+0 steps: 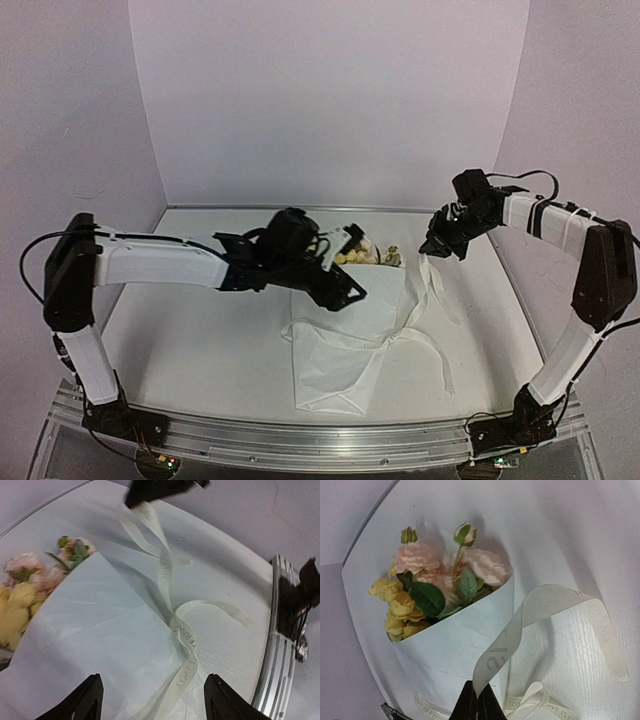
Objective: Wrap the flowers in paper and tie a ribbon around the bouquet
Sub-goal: Place the left side of the ribbon on the folded bouquet, then place the right side of the ribbon on the folded bouquet.
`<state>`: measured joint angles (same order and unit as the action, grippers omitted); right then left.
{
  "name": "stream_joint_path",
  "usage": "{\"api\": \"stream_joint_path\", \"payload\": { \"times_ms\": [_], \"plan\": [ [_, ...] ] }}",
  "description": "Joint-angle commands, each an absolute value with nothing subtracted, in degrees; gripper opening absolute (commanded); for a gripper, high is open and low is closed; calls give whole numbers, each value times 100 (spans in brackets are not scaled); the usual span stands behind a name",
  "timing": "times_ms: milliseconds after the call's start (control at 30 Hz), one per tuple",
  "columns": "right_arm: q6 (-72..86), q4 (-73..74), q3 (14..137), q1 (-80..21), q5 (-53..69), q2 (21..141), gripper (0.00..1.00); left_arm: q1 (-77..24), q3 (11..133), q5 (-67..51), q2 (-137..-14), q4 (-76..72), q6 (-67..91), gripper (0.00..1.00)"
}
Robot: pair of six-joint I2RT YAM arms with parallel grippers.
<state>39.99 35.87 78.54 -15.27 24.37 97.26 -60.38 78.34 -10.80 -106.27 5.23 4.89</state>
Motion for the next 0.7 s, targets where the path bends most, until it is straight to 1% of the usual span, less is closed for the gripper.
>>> {"api": "stream_joint_path", "payload": {
  "times_ms": [0,100,200,300,367,400,500,567,667],
  "plan": [
    [3251,3570,8629,-2614,3158,9683,0,-5148,6423,-1355,-9390,-246,1714,68],
    [2445,4161,8646,-3665,3573,9648,0,-4644,5705,-1488,-9066,-232,2206,63],
    [1580,5086,8448,-4411,3656,9693,1,-4414,5380,-1381,-8952,-14,2316,61],
    [1458,5230,7925,-4509,3707,9739,18,-4395,5317,-1348,-9021,244,2292,60],
    [1442,5259,7692,-4503,3460,9670,30,-4393,5385,-1407,-9141,329,2256,60],
    [1462,5263,7646,-4503,3313,9632,37,-4392,5419,-1441,-9188,359,2243,59],
    [1645,5294,7775,-4504,2977,9649,50,-4391,5462,-1482,-9275,383,2218,59],
    [1821,5341,7963,-4507,2776,9753,54,-4394,5475,-1467,-9304,427,2189,57],
    [2005,5389,8234,-4554,2494,9959,54,-4394,5455,-1403,-9289,530,2151,56]
  ]
}}
